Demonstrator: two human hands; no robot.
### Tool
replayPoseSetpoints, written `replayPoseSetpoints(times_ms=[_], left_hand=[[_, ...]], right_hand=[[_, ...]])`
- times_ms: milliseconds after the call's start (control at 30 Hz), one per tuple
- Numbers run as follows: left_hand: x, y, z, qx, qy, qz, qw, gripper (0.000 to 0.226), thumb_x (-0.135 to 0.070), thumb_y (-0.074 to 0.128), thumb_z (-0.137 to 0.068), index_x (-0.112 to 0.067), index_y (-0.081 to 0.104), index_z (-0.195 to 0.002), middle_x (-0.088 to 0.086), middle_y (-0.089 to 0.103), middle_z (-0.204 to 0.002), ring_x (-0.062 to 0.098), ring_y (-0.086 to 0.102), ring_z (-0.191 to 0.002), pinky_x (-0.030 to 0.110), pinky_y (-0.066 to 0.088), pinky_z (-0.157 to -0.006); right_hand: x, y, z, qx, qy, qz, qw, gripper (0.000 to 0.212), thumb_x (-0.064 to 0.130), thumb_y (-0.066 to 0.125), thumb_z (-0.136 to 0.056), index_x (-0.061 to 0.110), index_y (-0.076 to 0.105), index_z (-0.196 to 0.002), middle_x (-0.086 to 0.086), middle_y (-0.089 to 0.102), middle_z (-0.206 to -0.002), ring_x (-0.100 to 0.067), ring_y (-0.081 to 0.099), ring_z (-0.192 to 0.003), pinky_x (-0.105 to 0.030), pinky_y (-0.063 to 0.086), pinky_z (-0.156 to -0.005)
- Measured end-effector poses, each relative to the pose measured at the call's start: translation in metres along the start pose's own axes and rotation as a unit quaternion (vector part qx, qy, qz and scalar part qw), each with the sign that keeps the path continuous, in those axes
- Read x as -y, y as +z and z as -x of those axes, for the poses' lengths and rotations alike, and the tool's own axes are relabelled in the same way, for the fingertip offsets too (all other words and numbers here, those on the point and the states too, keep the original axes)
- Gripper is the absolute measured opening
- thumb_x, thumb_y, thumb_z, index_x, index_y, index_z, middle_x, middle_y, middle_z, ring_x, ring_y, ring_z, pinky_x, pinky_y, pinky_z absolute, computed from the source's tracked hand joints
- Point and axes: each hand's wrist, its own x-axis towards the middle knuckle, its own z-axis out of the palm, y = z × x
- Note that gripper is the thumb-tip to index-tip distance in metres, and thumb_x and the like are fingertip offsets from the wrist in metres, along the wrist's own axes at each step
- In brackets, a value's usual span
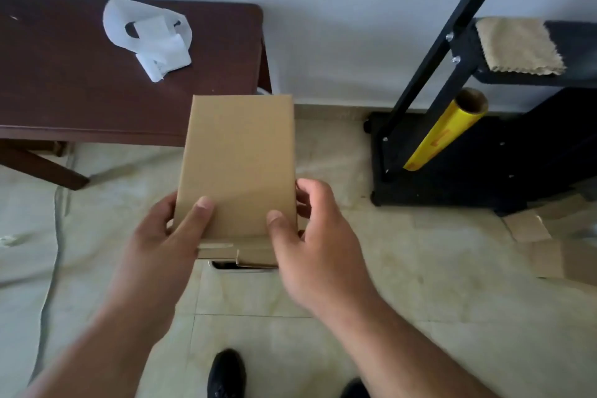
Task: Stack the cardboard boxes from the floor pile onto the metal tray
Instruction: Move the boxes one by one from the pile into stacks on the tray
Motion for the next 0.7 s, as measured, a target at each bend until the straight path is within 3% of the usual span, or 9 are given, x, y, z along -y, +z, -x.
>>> replayPoseSetpoints(times_ms=[133,300,433,600,700], left_hand=[[0.027,-0.056,-0.034,-0.023,-0.014,-0.028,0.999,0.009,-0.047,0.066,-0.096,-0.044,0.069,-0.103,-0.024,0.076,-0.098,0.008,0.070,-0.103,0.049,0.053,-0.102],[0.065,-0.106,-0.073,-0.021,-0.042,-0.019,0.999,0.020,-0.041,0.067,-0.096,-0.038,0.068,-0.115,-0.025,0.076,-0.097,0.009,0.069,-0.106,0.046,0.052,-0.104],[0.095,-0.119,-0.095,-0.009,-0.074,-0.010,0.997,0.024,-0.040,0.066,-0.097,-0.035,0.067,-0.121,-0.025,0.075,-0.096,0.012,0.069,-0.107,0.047,0.051,-0.105],[0.126,-0.117,-0.122,0.013,-0.098,-0.003,0.995,0.030,-0.040,0.068,-0.096,-0.034,0.066,-0.125,-0.016,0.077,-0.102,0.012,0.069,-0.109,0.045,0.051,-0.105],[0.138,-0.109,-0.132,0.022,-0.106,-0.005,0.994,0.037,-0.038,0.067,-0.097,-0.029,0.064,-0.133,-0.011,0.074,-0.109,0.013,0.068,-0.107,0.040,0.052,-0.099]], right_hand=[[0.014,0.069,-0.007,0.028,0.007,0.002,1.000,0.048,0.044,0.057,-0.096,0.036,0.041,-0.141,0.014,0.060,-0.132,-0.011,0.060,-0.120,-0.041,0.053,-0.098],[0.025,0.135,-0.012,0.058,0.053,0.030,0.996,0.047,0.040,0.054,-0.098,0.035,0.043,-0.144,0.012,0.065,-0.130,-0.015,0.062,-0.119,-0.039,0.053,-0.098],[0.025,0.162,-0.023,0.084,0.087,0.089,0.989,0.050,0.037,0.050,-0.100,0.030,0.044,-0.149,0.009,0.056,-0.140,-0.016,0.054,-0.130,-0.034,0.048,-0.104],[0.021,0.185,-0.047,0.096,0.134,0.164,0.973,0.024,0.031,0.048,-0.092,0.020,0.058,-0.111,0.001,0.051,-0.115,-0.026,0.058,-0.106,-0.038,0.054,-0.086],[0.014,0.192,-0.059,0.112,0.155,0.194,0.962,0.025,0.030,0.047,-0.089,0.014,0.056,-0.106,-0.004,0.052,-0.115,-0.030,0.059,-0.100,-0.037,0.054,-0.080]])
